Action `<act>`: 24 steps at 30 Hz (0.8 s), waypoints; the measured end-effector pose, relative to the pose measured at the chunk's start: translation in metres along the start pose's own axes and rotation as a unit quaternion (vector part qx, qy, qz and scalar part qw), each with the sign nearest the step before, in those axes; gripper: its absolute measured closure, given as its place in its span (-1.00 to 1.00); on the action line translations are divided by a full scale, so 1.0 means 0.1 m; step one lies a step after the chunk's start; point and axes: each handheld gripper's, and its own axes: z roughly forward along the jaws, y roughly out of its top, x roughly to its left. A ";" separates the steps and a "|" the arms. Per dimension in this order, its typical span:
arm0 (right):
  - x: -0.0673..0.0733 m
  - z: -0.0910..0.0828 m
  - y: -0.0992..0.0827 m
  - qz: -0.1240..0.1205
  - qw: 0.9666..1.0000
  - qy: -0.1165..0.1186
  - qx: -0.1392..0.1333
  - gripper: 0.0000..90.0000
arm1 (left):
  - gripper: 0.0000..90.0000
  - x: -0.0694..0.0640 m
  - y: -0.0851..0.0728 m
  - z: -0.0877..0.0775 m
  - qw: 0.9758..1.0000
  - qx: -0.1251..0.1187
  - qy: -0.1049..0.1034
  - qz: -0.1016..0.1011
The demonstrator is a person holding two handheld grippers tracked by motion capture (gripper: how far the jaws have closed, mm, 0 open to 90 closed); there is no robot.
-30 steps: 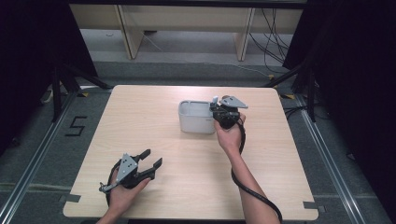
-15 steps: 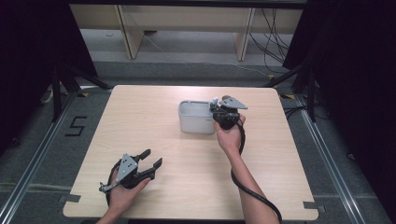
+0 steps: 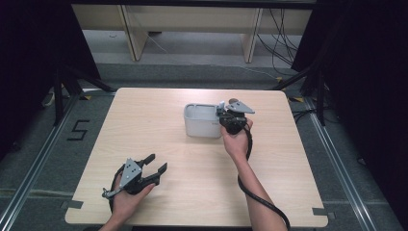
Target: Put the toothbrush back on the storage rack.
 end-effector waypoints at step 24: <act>0.03 -0.05 0.02 -0.001 1.000 -0.024 -0.007 0.28 | -0.13 0.00 0.00 0.00 1.000 -0.001 -0.001 0.000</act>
